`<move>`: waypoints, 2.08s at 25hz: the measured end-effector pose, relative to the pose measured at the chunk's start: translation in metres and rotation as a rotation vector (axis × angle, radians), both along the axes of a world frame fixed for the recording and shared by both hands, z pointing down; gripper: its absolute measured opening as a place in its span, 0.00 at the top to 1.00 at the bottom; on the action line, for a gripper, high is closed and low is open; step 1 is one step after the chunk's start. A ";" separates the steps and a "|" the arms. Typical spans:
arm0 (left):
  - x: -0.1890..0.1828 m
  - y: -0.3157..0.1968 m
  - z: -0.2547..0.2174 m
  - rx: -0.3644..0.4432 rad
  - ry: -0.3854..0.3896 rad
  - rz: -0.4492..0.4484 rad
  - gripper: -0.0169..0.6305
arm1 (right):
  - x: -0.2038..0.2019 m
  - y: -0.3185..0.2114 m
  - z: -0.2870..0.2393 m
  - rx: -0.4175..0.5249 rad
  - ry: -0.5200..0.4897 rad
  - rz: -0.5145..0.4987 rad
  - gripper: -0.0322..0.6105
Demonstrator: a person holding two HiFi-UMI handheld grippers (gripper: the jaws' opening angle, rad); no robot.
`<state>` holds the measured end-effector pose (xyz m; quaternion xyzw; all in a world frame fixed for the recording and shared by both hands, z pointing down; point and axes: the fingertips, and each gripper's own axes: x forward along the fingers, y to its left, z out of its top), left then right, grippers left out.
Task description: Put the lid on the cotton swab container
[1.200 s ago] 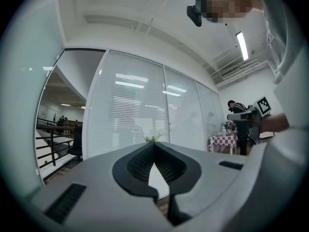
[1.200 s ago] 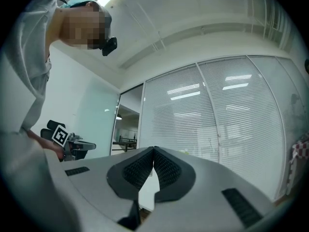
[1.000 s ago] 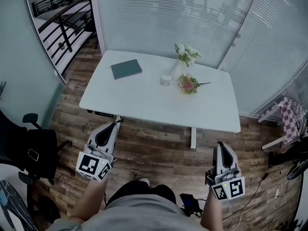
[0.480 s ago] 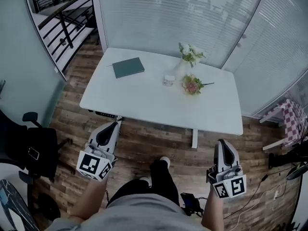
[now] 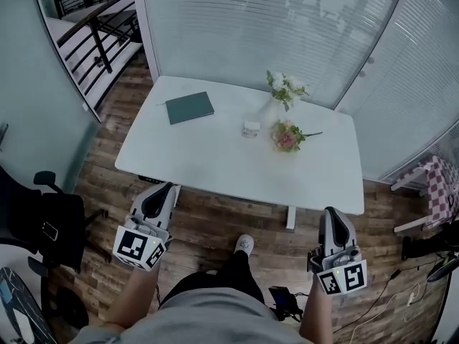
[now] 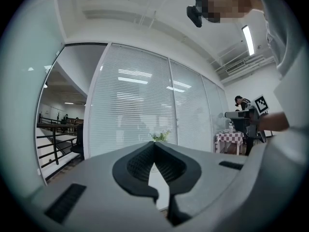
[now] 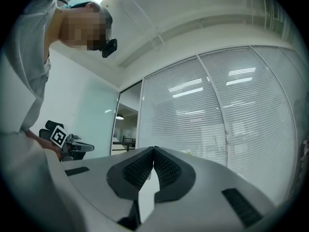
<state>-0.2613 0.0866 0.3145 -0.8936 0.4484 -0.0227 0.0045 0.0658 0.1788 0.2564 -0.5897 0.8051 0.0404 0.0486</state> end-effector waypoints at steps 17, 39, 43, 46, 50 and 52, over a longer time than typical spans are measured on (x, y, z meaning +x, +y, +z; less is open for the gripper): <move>0.087 -0.098 0.004 -0.010 -0.016 -0.052 0.96 | 0.086 -0.118 0.007 -0.004 -0.027 -0.067 0.91; 0.144 -0.169 0.021 -0.044 -0.025 -0.068 0.96 | 0.134 -0.206 0.028 -0.054 -0.061 -0.122 0.91; 0.146 -0.189 0.021 -0.043 -0.031 -0.018 0.96 | 0.128 -0.219 0.025 -0.054 -0.060 -0.094 0.91; 0.147 -0.207 0.016 -0.036 -0.034 0.023 0.96 | 0.125 -0.227 0.020 -0.053 -0.062 -0.060 0.91; 0.149 -0.237 0.007 -0.016 -0.037 0.071 0.96 | 0.120 -0.243 0.015 -0.061 -0.056 -0.026 0.91; 0.149 -0.250 0.007 -0.013 -0.036 0.090 0.96 | 0.118 -0.249 0.014 -0.061 -0.055 -0.006 0.91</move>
